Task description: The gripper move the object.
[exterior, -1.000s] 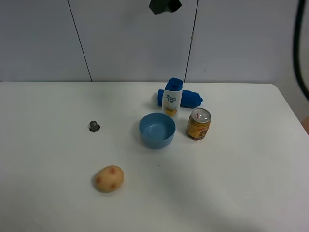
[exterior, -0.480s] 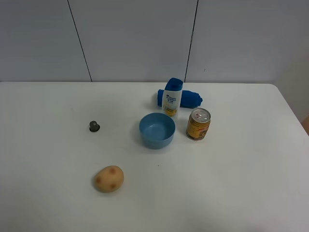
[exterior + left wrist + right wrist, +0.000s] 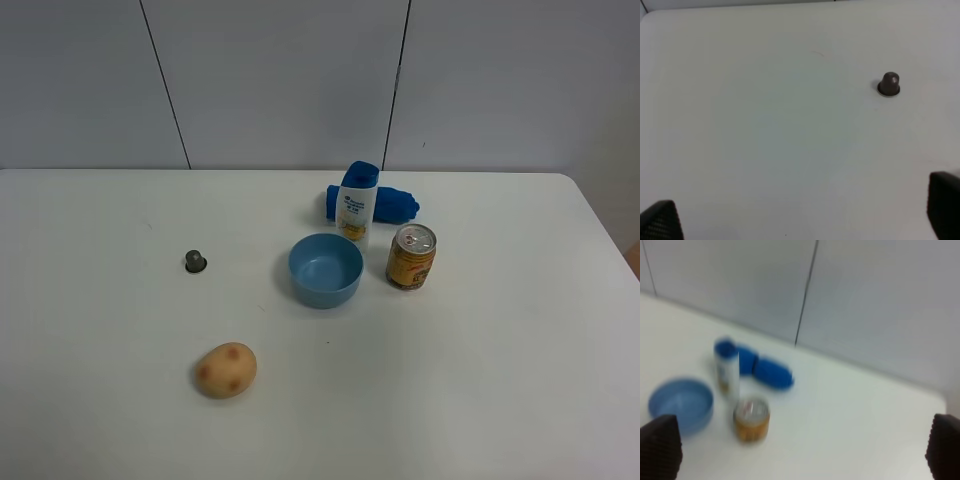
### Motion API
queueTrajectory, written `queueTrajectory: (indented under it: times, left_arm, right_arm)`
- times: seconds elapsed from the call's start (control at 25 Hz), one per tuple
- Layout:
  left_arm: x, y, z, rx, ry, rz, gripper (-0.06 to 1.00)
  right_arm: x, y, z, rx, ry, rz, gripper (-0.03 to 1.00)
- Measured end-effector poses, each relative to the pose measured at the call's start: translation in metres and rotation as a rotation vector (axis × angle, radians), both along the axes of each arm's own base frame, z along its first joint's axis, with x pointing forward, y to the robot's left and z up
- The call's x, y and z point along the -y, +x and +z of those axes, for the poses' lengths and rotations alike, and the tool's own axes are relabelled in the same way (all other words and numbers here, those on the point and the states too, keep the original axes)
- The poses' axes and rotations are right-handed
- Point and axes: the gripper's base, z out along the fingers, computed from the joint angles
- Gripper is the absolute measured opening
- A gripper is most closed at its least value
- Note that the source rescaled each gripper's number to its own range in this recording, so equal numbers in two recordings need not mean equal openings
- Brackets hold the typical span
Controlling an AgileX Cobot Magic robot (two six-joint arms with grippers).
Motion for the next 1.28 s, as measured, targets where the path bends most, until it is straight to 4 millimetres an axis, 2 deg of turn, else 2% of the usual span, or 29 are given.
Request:
queueTrajectory:
  times: [0.08, 0.16, 0.24, 0.32, 0.52, 0.64, 0.8, 0.88, 1.0, 1.28]
  left_arm:
    - [0.0, 0.0, 0.0, 0.0, 0.0, 0.0, 1.0]
    - [0.0, 0.0, 0.0, 0.0, 0.0, 0.0, 1.0]
    - [0.0, 0.0, 0.0, 0.0, 0.0, 0.0, 1.0]
    - [0.0, 0.0, 0.0, 0.0, 0.0, 0.0, 1.0]
    - [0.0, 0.0, 0.0, 0.0, 0.0, 0.0, 1.0]
    - [0.0, 0.0, 0.0, 0.0, 0.0, 0.0, 1.0]
    - [0.0, 0.0, 0.0, 0.0, 0.0, 0.0, 1.0]
    - [0.0, 0.0, 0.0, 0.0, 0.0, 0.0, 1.0]
    - [0.0, 0.0, 0.0, 0.0, 0.0, 0.0, 1.0]
    - [0.0, 0.0, 0.0, 0.0, 0.0, 0.0, 1.0]
  right_arm:
    - [-0.001, -0.011, -0.041, -0.066, 0.019, -0.011, 1.0]
    - [-0.003, -0.027, -0.069, -0.072, 0.039, -0.02, 1.0]
    - [-0.002, -0.038, -0.089, -0.063, 0.054, -0.05, 1.0]
    - [-0.002, -0.048, -0.095, -0.019, 0.081, -0.091, 1.0]
    - [-0.002, -0.059, -0.095, 0.052, 0.134, -0.121, 1.0]
    - [0.0, -0.055, -0.099, 0.054, 0.13, -0.138, 1.0]
    - [0.004, -0.047, -0.122, -0.019, 0.155, -0.202, 1.0]
    - [0.006, -0.05, -0.128, 0.006, 0.15, -0.231, 1.0]
    - [0.008, -0.057, -0.132, 0.025, 0.15, -0.251, 1.0]
    - [0.011, -0.05, -0.145, -0.008, 0.179, -0.298, 1.0]
